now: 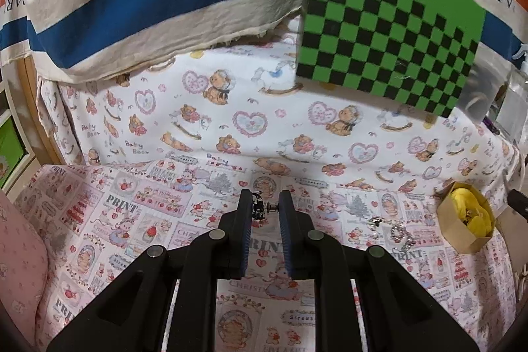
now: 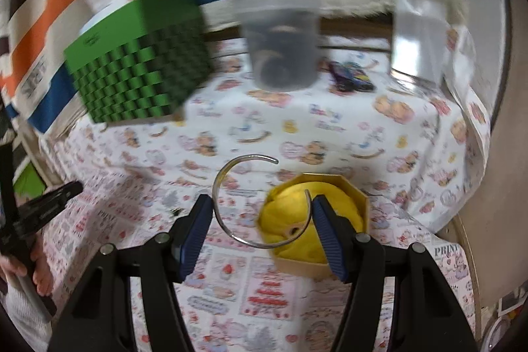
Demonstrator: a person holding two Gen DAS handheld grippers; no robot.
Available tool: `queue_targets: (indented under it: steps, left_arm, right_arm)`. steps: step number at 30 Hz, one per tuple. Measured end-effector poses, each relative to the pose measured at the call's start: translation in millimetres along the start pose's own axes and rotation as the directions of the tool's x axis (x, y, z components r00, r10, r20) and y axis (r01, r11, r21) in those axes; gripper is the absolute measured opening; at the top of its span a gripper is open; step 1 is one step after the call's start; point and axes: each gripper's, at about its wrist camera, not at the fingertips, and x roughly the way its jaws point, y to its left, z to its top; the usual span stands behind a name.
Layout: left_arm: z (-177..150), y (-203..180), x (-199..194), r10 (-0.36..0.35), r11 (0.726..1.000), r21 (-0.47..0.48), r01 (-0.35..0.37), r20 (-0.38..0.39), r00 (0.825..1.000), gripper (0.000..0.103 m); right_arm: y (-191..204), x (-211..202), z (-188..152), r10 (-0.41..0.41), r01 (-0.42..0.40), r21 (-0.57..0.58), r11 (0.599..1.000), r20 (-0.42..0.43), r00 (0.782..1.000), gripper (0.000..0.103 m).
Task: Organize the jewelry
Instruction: 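Carry the bangle into the yellow-lined box and open the right tool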
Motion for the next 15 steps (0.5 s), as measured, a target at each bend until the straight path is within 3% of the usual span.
queue_targets:
  steps: [5,8,9,15]
  left_arm:
    - [5,-13,-29,-0.066,0.998,0.017,0.065,0.06,0.996,0.015]
    - [7,-29,-52,-0.112,0.993,0.054,0.106,0.119,0.987,0.015]
    - [8,-35,-58,-0.158,0.987,0.062,0.151,0.13,0.979,0.015]
    - [19,-80,-64,-0.276,0.958,0.098,0.268,0.086,0.957,0.015]
  right_arm:
    - [-36,14,-4,0.047,-0.047,0.122,0.991,0.002,0.999,0.06]
    - [-53,25,-8,0.074,-0.069,0.193,0.979,-0.017,0.997,0.06]
    - [-56,29,-9,0.078,-0.071,0.199,0.977,-0.027,0.997,0.06]
    - [-64,45,-11,0.102,-0.09,0.211,0.973,-0.046,0.994,0.06]
